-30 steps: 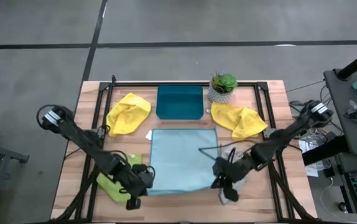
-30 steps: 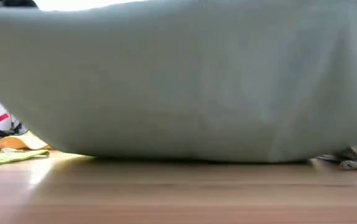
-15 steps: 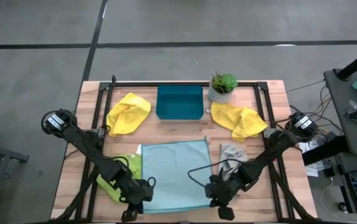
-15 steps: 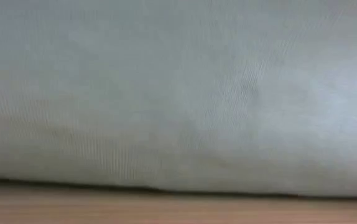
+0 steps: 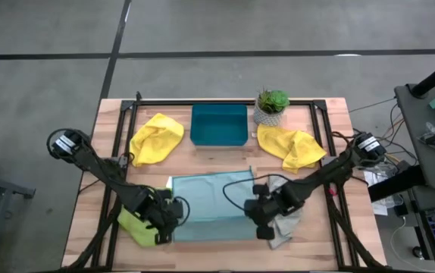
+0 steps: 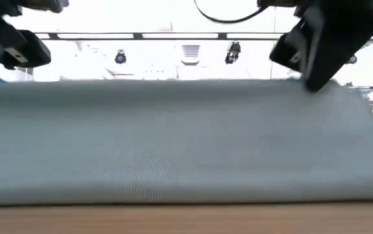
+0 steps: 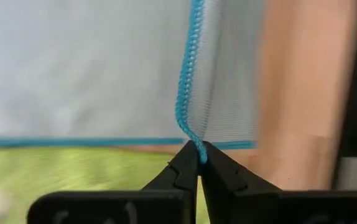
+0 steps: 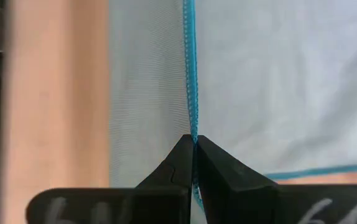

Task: Fold microfiber towels
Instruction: Fold the blue microfiber cloth

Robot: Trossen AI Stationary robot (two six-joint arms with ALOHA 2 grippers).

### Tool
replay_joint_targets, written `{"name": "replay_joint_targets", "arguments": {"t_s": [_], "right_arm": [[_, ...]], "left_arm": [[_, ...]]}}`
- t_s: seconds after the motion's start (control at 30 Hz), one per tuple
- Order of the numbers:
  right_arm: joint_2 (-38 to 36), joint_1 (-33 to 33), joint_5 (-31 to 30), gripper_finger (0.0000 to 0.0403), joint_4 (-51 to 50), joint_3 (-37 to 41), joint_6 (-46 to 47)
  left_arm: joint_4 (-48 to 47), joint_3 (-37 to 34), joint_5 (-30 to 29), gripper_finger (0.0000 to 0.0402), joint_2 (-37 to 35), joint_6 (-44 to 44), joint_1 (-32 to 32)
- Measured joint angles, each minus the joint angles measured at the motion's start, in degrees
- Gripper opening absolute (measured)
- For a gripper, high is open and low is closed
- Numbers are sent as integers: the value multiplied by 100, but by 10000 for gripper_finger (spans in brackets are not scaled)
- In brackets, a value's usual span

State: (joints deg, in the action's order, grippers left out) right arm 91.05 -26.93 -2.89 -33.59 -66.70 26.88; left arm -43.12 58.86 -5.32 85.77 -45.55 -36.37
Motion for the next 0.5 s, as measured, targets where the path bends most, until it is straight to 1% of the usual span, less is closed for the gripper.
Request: {"name": "replay_joint_targets", "arguments": {"t_s": [0.1,0.13,0.3,0.5], "right_arm": [[0,213,-196,8,-184,5,-219],[0,282,-227,8,-214,13,-286],[0,611,-319,8,-329,37,-671],[0,924,-326,8,-385,37,-1173]], "left_arm": [[-412,-32,-373,0,-79,33,123],[-481,-36,-414,0,-85,94,179],[-493,-56,-433,0,-85,406,482],[-768,-136,-571,0,-72,456,823]]}}
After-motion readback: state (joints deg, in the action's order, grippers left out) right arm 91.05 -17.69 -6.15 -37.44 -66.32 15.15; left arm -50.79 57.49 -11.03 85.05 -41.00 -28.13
